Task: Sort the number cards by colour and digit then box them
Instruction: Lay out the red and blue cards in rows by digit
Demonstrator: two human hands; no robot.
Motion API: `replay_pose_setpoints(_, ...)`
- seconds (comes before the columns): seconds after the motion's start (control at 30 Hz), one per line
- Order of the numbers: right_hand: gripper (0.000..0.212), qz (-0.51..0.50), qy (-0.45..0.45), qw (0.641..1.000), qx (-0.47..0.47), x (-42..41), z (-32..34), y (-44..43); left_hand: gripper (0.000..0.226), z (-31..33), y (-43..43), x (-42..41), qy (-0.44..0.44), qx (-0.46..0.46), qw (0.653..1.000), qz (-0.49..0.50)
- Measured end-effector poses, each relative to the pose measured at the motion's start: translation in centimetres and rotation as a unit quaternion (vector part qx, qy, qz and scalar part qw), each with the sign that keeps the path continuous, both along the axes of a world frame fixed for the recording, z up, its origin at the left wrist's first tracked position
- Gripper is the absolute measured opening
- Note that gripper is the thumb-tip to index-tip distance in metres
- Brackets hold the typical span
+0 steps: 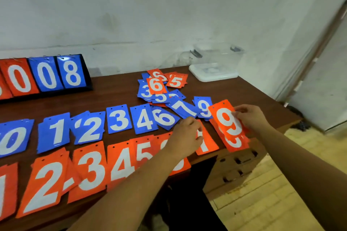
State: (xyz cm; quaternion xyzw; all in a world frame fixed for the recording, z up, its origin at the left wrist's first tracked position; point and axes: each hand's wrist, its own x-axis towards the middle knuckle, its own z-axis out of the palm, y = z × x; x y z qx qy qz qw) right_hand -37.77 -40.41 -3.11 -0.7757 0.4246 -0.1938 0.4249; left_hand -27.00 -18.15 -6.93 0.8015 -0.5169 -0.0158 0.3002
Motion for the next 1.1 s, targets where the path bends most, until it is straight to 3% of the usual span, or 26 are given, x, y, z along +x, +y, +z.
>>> replay_pose_setpoints(0.1,0.026,-0.033,0.025,0.998,-0.049,-1.0,-0.6,-2.8,0.032,-0.3,-2.8,-0.9,-0.019,0.002,0.999,-0.050)
replay_pose_setpoints(0.23,0.024,-0.082,0.061,0.992,-0.080,-1.8,-1.7,-6.5,0.046,-1.4,-6.2,-1.8,-0.084,0.078,0.987,-0.110)
replay_pose_setpoints(0.37,0.025,-0.097,0.120,0.982,-0.106,-1.7,-2.9,-8.5,0.047,-2.5,-7.9,-1.0,-0.113,0.132,0.976,-0.135)
replay_pose_setpoints(0.63,0.029,-0.089,0.235,0.949,-0.193,-0.9,-5.0,-7.8,0.042,-3.6,-9.1,-0.5,-0.103,0.094,0.981,-0.134)
replay_pose_setpoints(0.73,0.028,-0.102,0.205,0.943,-0.241,-0.4,-4.6,-7.6,0.041,-3.2,-9.1,-0.6,-0.063,0.049,0.988,-0.132)
replay_pose_setpoints(0.9,0.018,-0.019,0.118,0.967,-0.224,3.7,-2.8,-7.1,0.031,-1.4,-9.0,3.0,-0.051,0.007,0.998,-0.041)
replay_pose_setpoints(1.03,0.031,0.051,0.139,0.971,-0.186,7.8,-2.8,-6.0,0.043,-1.7,-8.5,6.9,-0.060,0.111,0.986,0.104)
replay_pose_setpoints(1.1,0.037,0.093,0.159,0.964,-0.191,9.6,-3.1,-5.5,0.048,-2.2,-8.4,8.1,-0.042,0.160,0.979,0.122)
